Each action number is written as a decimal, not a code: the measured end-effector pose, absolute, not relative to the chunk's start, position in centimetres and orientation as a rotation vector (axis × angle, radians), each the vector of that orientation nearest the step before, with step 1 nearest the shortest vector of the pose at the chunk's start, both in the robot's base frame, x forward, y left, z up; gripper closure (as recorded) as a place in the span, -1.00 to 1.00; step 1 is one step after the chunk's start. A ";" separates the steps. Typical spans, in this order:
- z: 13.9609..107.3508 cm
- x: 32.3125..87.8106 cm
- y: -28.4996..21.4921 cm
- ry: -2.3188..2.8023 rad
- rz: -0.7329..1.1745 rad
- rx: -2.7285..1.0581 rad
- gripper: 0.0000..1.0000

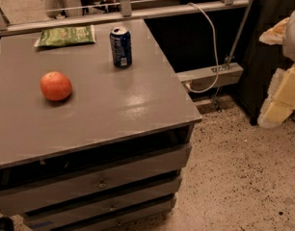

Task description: Pick apple

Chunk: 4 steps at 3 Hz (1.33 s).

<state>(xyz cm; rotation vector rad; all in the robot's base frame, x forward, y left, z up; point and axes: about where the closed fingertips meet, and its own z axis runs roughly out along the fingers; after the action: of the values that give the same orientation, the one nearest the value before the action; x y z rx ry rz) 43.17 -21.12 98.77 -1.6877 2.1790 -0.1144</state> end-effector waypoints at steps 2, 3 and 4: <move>98.3 43.5 -20.1 2.155 -0.069 -1.688 -1.00; 95.4 45.2 -14.9 2.092 0.116 -1.664 -1.00; 92.5 47.9 -6.7 1.984 0.348 -1.613 -1.00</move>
Offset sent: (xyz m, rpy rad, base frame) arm 0.0102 0.0343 -0.0210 0.1216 0.0243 0.0580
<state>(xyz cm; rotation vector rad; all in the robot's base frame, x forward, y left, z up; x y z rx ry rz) 47.85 -6.67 92.54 -1.6128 1.9838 0.3485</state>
